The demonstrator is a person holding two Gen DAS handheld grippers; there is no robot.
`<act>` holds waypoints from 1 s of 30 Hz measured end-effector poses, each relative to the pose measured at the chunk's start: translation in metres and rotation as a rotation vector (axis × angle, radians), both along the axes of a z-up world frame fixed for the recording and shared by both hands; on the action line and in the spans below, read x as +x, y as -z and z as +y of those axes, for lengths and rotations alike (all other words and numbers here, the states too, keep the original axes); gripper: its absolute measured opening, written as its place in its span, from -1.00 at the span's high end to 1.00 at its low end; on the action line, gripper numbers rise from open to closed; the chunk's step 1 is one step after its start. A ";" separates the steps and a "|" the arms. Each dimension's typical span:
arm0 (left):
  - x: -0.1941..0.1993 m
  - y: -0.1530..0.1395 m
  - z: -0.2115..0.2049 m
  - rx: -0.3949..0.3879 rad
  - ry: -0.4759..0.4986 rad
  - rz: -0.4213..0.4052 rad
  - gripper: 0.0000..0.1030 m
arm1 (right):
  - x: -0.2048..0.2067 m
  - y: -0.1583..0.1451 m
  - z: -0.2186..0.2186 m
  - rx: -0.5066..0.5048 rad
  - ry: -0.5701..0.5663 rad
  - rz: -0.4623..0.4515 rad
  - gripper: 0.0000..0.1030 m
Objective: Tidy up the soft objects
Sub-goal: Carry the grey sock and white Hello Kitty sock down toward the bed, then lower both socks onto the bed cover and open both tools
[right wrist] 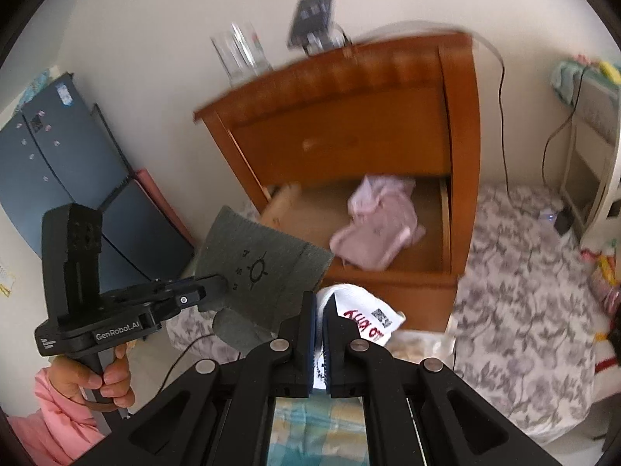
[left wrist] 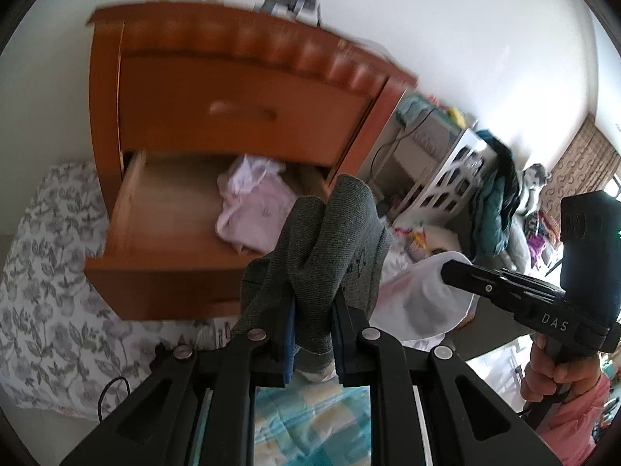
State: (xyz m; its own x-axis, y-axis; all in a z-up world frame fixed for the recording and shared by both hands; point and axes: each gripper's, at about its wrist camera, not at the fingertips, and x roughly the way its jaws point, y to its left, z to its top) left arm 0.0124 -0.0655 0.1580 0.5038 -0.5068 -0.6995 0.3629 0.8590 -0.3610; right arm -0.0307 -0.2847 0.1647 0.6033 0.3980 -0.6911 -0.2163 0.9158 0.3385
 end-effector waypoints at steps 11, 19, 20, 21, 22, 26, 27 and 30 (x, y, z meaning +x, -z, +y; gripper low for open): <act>0.026 0.067 0.003 0.081 -0.025 0.156 0.67 | 0.027 0.062 0.004 -0.020 -0.004 0.160 0.92; 0.037 0.106 0.009 0.129 -0.054 0.242 0.67 | 0.044 0.095 0.011 -0.042 -0.007 0.244 0.88; 0.038 0.111 0.009 0.135 -0.059 0.252 0.67 | 0.046 0.102 0.012 -0.044 -0.006 0.261 0.88; 0.039 0.116 0.011 0.139 -0.062 0.265 0.67 | 0.048 0.107 0.012 -0.045 -0.006 0.273 0.88; 0.040 0.122 0.012 0.143 -0.068 0.280 0.67 | 0.049 0.112 0.012 -0.045 -0.006 0.287 0.88; 0.044 0.142 0.015 0.163 -0.080 0.322 0.67 | 0.055 0.134 0.013 -0.052 -0.001 0.343 0.88; 0.044 0.147 0.016 0.168 -0.085 0.333 0.67 | 0.054 0.137 0.012 -0.052 0.000 0.352 0.88; 0.046 0.161 0.018 0.180 -0.094 0.367 0.67 | 0.057 0.150 0.012 -0.063 0.004 0.383 0.88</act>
